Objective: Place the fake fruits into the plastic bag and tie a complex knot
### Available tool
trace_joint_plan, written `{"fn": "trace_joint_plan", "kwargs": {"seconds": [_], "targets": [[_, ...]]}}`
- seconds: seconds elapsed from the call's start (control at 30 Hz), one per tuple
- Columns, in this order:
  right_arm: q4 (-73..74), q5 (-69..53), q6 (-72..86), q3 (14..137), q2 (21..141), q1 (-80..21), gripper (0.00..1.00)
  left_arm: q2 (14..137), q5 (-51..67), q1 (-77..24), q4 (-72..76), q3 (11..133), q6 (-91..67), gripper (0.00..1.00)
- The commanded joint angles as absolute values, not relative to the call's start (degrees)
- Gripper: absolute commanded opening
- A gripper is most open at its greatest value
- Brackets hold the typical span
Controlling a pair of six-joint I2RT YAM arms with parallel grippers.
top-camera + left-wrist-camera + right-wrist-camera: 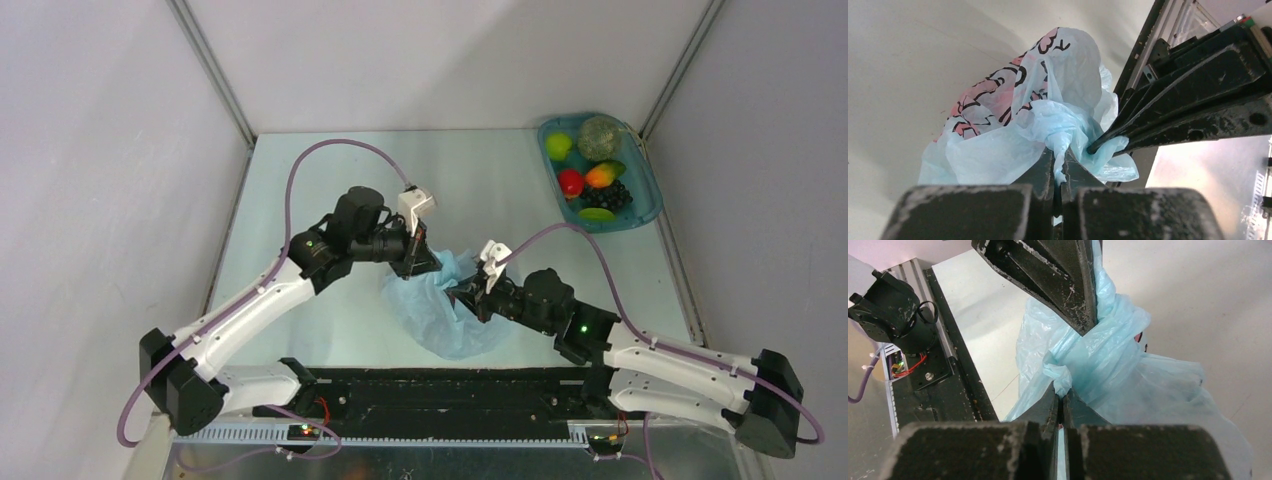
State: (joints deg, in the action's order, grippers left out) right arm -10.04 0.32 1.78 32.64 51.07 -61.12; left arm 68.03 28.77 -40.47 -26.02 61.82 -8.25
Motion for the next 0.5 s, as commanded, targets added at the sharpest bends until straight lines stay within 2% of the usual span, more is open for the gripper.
{"fn": "trace_joint_plan", "kwargs": {"seconds": [0.0,0.07,0.1,0.13,0.17,0.2,0.23,0.3,0.37,0.47], "targets": [[-9.8,3.3,0.2,32.8,46.5,-61.1,0.13,64.7,31.2,-40.1,-19.9,59.6,-11.9,0.0],[-8.1,4.2,-1.3,32.8,43.9,-61.1,0.25,63.3,31.0,-40.1,-16.9,58.1,-15.0,0.0],[-7.5,5.2,-2.6,32.8,42.1,-61.0,0.36,62.9,30.8,-40.0,-16.0,57.6,-17.1,0.0],[-6.1,5.8,-3.2,32.7,41.2,-61.1,0.42,62.1,30.6,-40.0,-14.2,56.7,-18.2,0.0],[-5.6,7.0,-4.5,32.7,39.6,-61.0,0.56,61.7,30.2,-39.9,-12.5,56.3,-20.3,0.0],[-4.7,7.9,-5.2,32.4,38.8,-61.0,0.62,60.9,29.9,-39.9,-11.6,55.4,-21.2,0.0],[-4.5,9.2,-6.5,32.0,37.4,-60.9,0.72,60.5,29.5,-39.8,-9.9,54.9,-23.1,0.0],[-4.5,11.2,-8.1,30.7,35.9,-60.6,0.82,59.4,28.8,-39.6,-7.4,53.2,-25.9,0.0],[-5.0,13.0,-9.3,29.4,35.1,-60.4,0.87,58.4,28.3,-39.4,-4.7,51.9,-29.0,0.0],[-8.0,14.3,-11.2,26.4,34.2,-60.6,0.9,57.1,28.1,-39.3,-1.6,49.6,-32.3,0.0]]}}
